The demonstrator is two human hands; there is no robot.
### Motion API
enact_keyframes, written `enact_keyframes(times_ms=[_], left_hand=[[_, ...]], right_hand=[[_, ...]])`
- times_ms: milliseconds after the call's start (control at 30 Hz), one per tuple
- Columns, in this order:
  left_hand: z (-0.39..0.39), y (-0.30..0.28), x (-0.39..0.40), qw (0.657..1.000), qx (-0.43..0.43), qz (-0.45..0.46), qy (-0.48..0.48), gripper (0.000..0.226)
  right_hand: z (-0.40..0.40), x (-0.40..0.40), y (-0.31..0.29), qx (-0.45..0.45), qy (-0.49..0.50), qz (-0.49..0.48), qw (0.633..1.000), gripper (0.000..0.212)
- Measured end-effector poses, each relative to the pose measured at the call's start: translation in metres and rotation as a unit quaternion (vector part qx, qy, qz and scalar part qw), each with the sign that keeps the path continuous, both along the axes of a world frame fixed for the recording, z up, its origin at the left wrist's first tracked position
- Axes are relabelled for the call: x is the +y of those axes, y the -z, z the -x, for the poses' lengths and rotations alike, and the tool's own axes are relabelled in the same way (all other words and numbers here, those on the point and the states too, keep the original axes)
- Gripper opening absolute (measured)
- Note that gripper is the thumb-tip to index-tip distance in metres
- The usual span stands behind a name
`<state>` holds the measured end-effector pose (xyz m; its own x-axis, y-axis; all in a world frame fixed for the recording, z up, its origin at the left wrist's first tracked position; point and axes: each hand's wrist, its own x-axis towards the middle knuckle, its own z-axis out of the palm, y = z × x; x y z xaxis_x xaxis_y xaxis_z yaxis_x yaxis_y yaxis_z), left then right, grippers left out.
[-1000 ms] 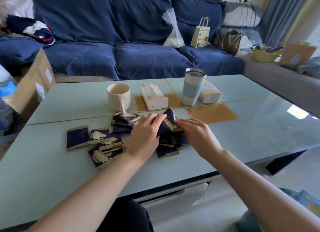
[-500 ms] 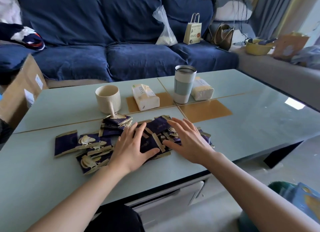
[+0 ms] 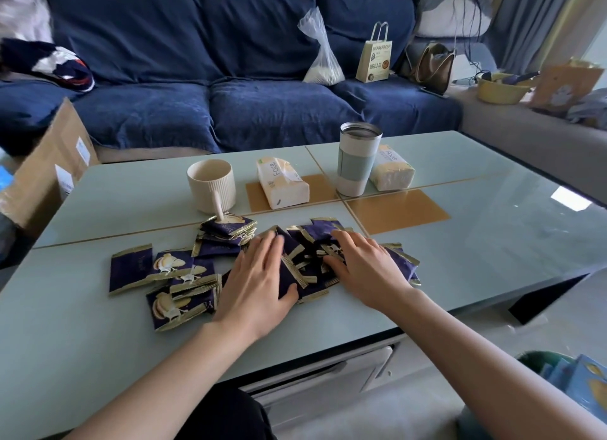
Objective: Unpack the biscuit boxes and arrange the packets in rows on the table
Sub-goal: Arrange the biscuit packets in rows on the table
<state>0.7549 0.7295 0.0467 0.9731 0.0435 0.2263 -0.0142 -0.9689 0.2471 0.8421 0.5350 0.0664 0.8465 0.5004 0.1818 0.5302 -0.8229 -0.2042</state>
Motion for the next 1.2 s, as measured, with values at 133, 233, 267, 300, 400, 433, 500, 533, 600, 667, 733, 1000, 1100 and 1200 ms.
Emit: enact_keyframes(times_ms=[133, 233, 267, 300, 400, 433, 500, 533, 600, 667, 733, 1000, 1100, 1200], left_hand=[[-0.007, -0.001, -0.007, 0.996, 0.035, -0.046, 0.066, 0.066], [-0.011, -0.002, -0.011, 0.996, 0.058, -0.069, 0.011, 0.074], [-0.012, -0.003, -0.012, 0.996, 0.050, -0.075, -0.009, 0.075], [-0.014, -0.005, -0.013, 0.995, 0.041, -0.083, -0.026, 0.076], [-0.022, -0.009, -0.015, 0.993, 0.052, -0.102, -0.033, 0.081], [-0.025, -0.010, -0.015, 0.992, 0.071, -0.106, -0.023, 0.084], [-0.031, -0.010, -0.015, 0.986, 0.116, -0.117, -0.007, 0.090], [-0.034, -0.011, -0.015, 0.983, 0.137, -0.120, -0.005, 0.093], [-0.040, -0.011, -0.015, 0.979, 0.165, -0.119, -0.007, 0.098], [-0.047, -0.013, -0.017, 0.976, 0.189, -0.107, -0.010, 0.105], [-0.058, -0.016, -0.019, 0.973, 0.217, -0.082, -0.011, 0.115], [-0.107, -0.027, -0.023, 0.963, 0.258, -0.067, -0.026, 0.122], [-0.113, -0.026, -0.021, 0.970, 0.225, -0.083, -0.026, 0.104], [-0.114, -0.022, -0.018, 0.991, 0.112, -0.062, -0.028, 0.075]], right_hand=[[0.000, 0.002, 0.000, 0.007, 0.000, -0.004, 1.000, 0.051], [-0.004, 0.000, 0.000, -0.017, 0.014, 0.037, 0.999, 0.048], [-0.006, -0.001, 0.001, -0.022, 0.019, 0.052, 0.998, 0.046], [-0.008, -0.002, 0.001, -0.024, 0.025, 0.061, 0.998, 0.046], [-0.014, -0.005, 0.000, -0.016, 0.030, 0.051, 0.998, 0.051], [-0.016, -0.005, 0.000, -0.012, 0.017, 0.043, 0.999, 0.057], [-0.019, -0.004, 0.001, 0.000, -0.029, 0.030, 0.999, 0.065], [-0.021, -0.003, 0.003, 0.007, -0.052, 0.027, 0.998, 0.065], [-0.025, 0.000, 0.008, 0.022, -0.081, 0.037, 0.996, 0.062], [-0.032, 0.003, 0.011, 0.032, -0.083, 0.056, 0.994, 0.058], [-0.041, 0.002, 0.011, 0.030, -0.069, 0.067, 0.995, 0.055], [-0.078, -0.008, 0.004, 0.024, 0.029, 0.105, 0.994, 0.051], [-0.087, -0.008, 0.001, 0.084, 0.070, 0.085, 0.990, 0.055], [-0.093, -0.010, -0.003, 0.102, 0.088, 0.080, 0.988, 0.053]])
